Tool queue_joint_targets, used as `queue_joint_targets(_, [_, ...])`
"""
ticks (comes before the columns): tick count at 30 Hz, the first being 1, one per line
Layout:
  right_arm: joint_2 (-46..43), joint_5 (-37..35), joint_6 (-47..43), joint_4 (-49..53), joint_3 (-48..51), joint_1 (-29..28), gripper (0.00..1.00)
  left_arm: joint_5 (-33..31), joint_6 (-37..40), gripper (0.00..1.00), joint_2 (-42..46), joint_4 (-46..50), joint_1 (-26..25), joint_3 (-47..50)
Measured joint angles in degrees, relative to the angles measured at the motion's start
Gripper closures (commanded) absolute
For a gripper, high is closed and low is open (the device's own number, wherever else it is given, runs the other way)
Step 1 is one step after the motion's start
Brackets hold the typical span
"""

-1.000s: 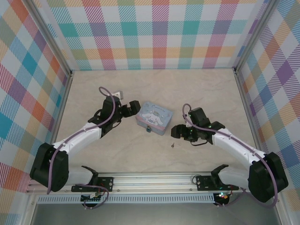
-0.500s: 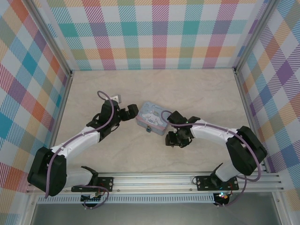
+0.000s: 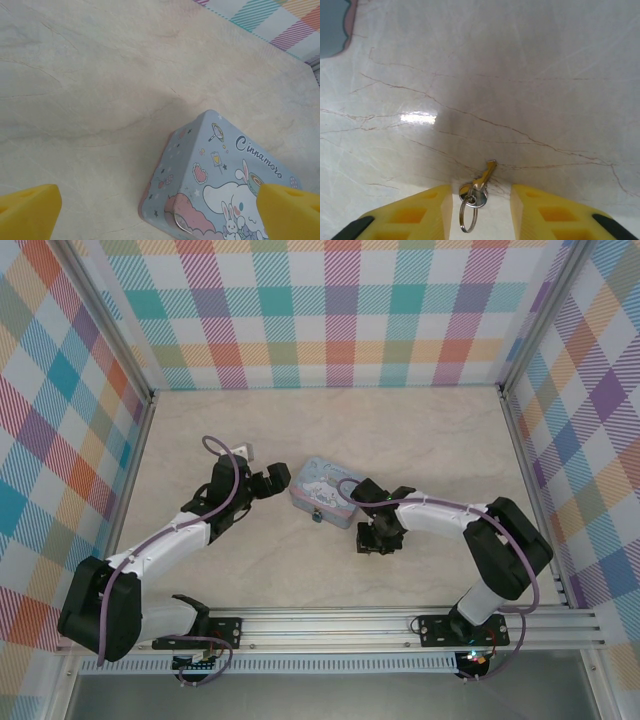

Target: Unlock the padlock with the key

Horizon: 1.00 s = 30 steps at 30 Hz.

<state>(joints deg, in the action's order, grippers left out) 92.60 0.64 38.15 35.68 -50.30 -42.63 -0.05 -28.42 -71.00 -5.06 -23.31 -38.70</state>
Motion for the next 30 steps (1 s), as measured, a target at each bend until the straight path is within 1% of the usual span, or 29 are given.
queue_joint_targets(6, [0.6, -0.7, 0.0, 1.1, -0.6, 0.0, 0.74, 0.2, 0.0, 0.0, 0.0, 0.0, 0.4, 0.0])
queue_joint_targets(12, [0.7, -1.5, -0.1, 1.9, -0.8, 0.0, 0.86, 0.2, 0.0, 0.0, 0.0, 0.0, 0.5, 0.0])
queue_joint_targets(14, [0.7, -1.5, -0.4, 1.9, -0.8, 0.0, 0.91, 0.2, 0.0, 0.0, 0.0, 0.1, 0.7, 0.0])
queue_joint_targets(18, [0.6, -0.2, -0.5, 1.3, -0.9, -0.2, 0.98, 0.2, 0.0, 0.0, 0.3, 0.3, 0.7, 0.0])
queue_joint_targets(20, [0.5, 0.3, -0.4, 0.8, -0.8, -0.2, 1.0, 0.2, 0.0, 0.0, 0.9, 0.5, 0.8, 0.0])
queue_joint_targets(27, [-3.0, 2.1, -0.5, -3.1, 2.9, 0.6, 1.0, 0.6, -0.1, 0.0, 3.8, 0.7, 0.8, 0.0])
queue_joint_targets(30, [-5.6, 2.9, -0.7, -4.7, 4.8, 1.4, 1.0, 2.1, -1.1, 0.0, 5.0, 0.7, 0.8, 0.0])
